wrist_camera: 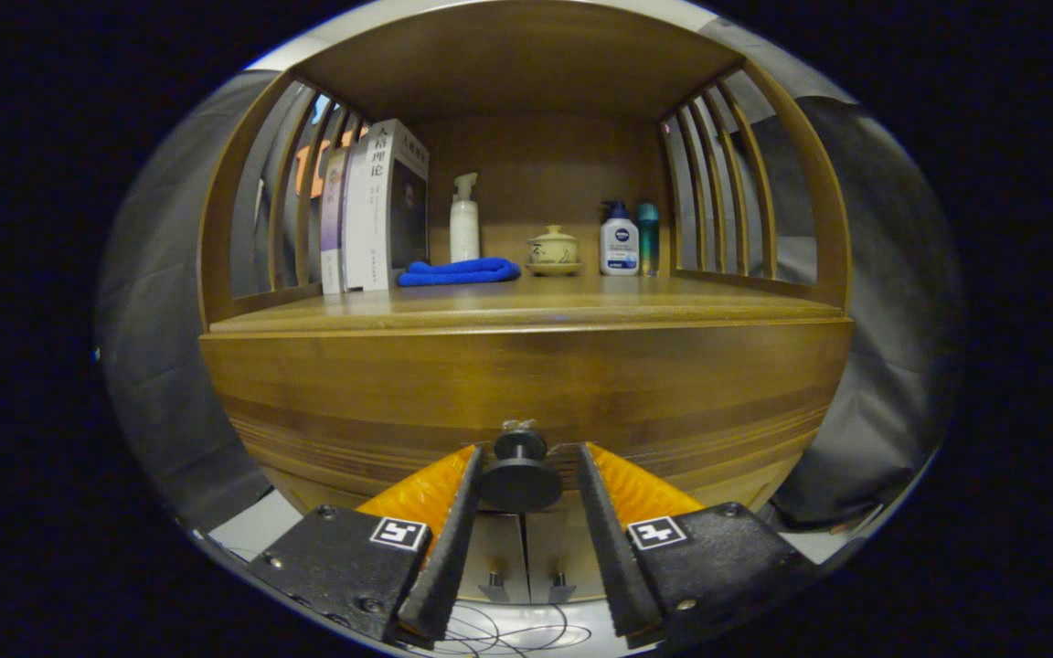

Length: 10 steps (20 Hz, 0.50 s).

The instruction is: Pull open the drawer, take out the items inside it, and place them on the countertop above the cabinet.

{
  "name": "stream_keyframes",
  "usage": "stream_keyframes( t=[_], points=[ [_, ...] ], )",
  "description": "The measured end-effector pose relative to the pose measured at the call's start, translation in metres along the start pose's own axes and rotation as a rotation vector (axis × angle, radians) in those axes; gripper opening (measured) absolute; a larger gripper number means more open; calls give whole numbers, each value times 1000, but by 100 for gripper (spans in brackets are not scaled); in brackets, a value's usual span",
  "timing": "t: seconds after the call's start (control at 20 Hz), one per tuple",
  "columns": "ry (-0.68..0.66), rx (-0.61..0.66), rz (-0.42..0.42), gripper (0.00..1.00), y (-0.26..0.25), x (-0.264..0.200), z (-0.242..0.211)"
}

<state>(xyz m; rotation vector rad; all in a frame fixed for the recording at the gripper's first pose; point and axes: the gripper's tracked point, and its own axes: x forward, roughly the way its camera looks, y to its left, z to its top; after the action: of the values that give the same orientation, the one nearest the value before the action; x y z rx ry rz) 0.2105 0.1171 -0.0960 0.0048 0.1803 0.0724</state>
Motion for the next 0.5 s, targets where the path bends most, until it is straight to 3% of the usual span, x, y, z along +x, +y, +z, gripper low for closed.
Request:
stream_keyframes(
  t=[0.25,0.5],
  points=[
    [-20,-37,-47,48,2,4,0],
    [-3,-24,-40,42,2,2,0]
  ],
)
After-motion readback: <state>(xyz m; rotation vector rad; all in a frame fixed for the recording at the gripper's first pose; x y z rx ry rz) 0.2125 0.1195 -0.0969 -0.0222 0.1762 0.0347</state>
